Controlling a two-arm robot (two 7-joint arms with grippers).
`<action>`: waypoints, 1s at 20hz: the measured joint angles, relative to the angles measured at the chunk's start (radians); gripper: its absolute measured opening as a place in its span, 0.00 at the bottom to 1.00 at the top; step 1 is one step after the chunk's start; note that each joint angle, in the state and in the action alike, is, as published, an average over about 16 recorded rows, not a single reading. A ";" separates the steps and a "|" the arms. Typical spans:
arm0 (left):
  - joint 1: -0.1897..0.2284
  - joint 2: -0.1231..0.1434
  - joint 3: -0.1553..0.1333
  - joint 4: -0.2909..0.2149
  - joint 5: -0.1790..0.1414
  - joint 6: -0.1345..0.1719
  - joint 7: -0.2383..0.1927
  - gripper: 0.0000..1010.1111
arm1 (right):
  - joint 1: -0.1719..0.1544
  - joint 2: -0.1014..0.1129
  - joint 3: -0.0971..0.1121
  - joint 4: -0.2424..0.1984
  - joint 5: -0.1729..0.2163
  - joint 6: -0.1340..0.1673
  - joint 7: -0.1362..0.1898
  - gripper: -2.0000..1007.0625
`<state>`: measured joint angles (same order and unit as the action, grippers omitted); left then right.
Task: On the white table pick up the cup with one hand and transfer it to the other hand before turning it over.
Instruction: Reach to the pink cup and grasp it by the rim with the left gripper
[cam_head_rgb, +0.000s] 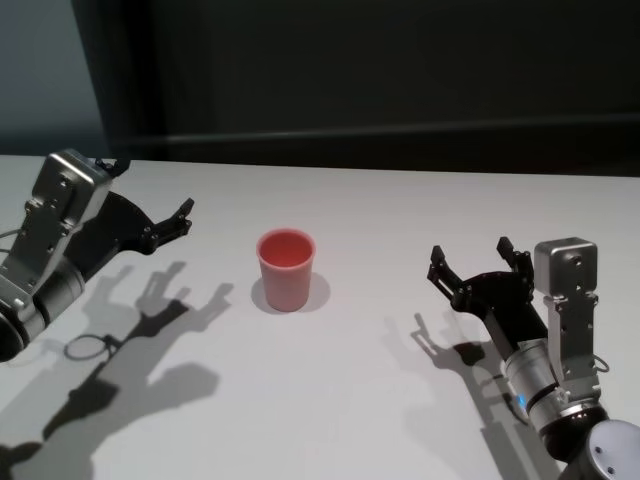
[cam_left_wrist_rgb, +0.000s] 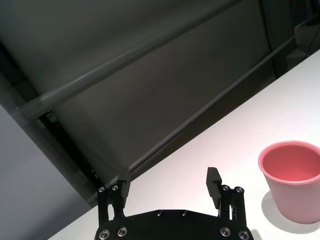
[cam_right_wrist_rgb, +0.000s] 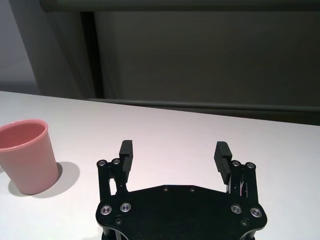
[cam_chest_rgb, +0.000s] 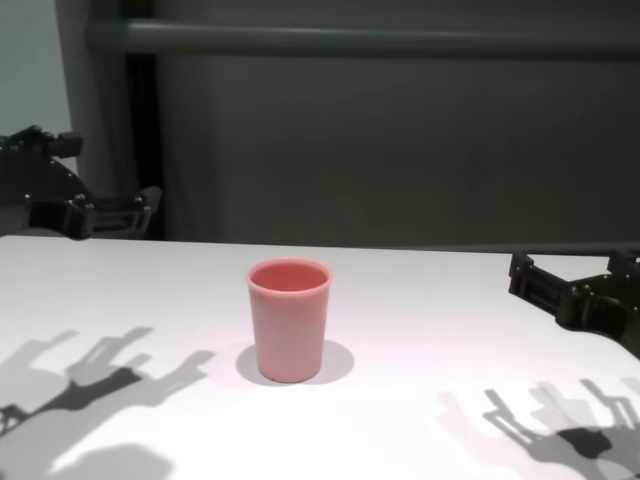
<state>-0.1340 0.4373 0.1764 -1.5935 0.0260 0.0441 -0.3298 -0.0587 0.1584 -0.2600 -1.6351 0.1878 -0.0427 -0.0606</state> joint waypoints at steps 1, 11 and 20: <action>-0.007 0.015 0.008 -0.007 0.008 0.001 -0.016 0.99 | 0.000 0.000 0.000 0.000 0.000 0.000 0.000 0.99; -0.103 0.157 0.121 -0.057 0.099 -0.015 -0.177 0.99 | 0.000 0.000 0.000 0.000 0.000 0.000 0.000 0.99; -0.229 0.231 0.259 -0.067 0.195 -0.025 -0.318 0.99 | 0.000 0.000 0.000 0.000 0.000 0.000 0.000 0.99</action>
<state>-0.3626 0.6682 0.4351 -1.6602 0.2206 0.0194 -0.6478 -0.0587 0.1584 -0.2601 -1.6351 0.1878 -0.0427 -0.0606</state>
